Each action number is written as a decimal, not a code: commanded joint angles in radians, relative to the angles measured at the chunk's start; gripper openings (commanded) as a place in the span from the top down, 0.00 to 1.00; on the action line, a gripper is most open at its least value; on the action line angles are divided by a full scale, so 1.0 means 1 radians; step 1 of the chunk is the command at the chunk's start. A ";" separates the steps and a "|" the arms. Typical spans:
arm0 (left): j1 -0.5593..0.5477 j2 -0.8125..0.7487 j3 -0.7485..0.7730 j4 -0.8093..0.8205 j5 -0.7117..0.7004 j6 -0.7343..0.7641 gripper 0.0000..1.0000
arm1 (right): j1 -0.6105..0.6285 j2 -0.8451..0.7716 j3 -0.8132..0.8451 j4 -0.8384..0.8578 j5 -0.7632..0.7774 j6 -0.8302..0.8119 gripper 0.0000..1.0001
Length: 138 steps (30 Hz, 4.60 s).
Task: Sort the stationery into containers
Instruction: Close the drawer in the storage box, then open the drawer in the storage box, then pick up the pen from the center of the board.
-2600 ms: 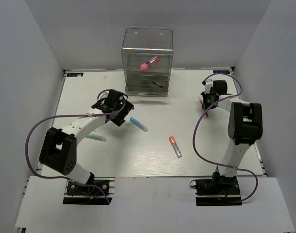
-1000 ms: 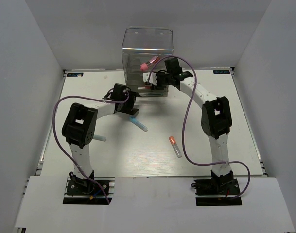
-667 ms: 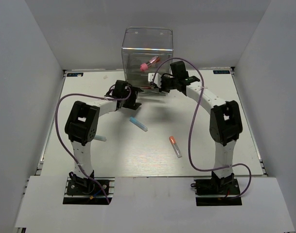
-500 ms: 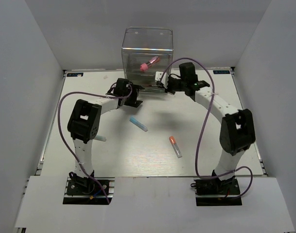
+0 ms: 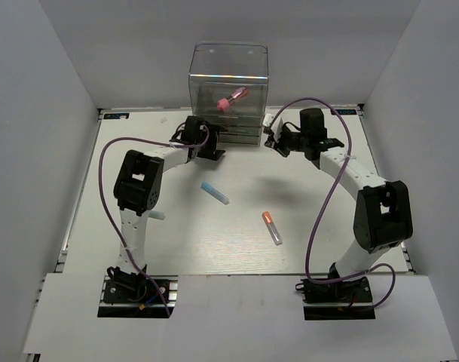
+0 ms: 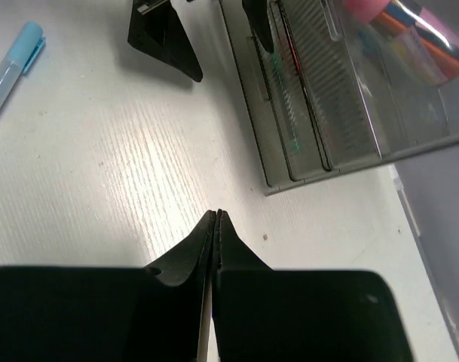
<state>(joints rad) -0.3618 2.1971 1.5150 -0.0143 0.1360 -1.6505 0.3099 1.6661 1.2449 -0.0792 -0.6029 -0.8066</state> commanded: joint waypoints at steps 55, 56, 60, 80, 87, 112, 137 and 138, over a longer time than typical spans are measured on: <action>-0.019 0.102 0.005 0.286 -0.122 0.063 0.91 | -0.069 -0.108 -0.148 0.048 -0.049 0.078 1.00; -0.019 0.111 0.005 0.310 -0.122 0.073 0.99 | -0.069 -0.108 -0.150 0.044 -0.048 0.078 1.00; -0.019 0.099 -0.045 0.358 -0.104 0.083 1.00 | -0.071 -0.115 -0.154 0.033 -0.051 0.075 1.00; -0.085 -0.119 -0.363 0.448 -0.075 0.135 1.00 | -0.061 -0.109 -0.174 -0.228 -0.086 0.041 0.66; -0.085 -0.109 -0.363 0.485 -0.032 0.165 0.53 | -0.040 -0.078 -0.157 -0.381 -0.094 0.049 0.43; -0.146 -0.580 -0.347 -0.028 -0.250 1.015 0.00 | -0.008 -0.351 -0.476 0.336 0.208 0.141 0.10; -0.088 -1.025 -0.633 -0.858 -0.599 0.275 0.09 | 0.184 -0.080 -0.203 -0.545 0.251 0.429 0.31; -0.088 -1.015 -0.633 -0.880 -0.599 0.250 0.08 | 0.202 -0.075 -0.206 -0.548 0.259 0.429 0.29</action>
<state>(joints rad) -0.4530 1.1725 0.8799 -0.7288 -0.4080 -1.2404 0.4747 1.5806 1.0176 -0.5545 -0.3889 -0.4244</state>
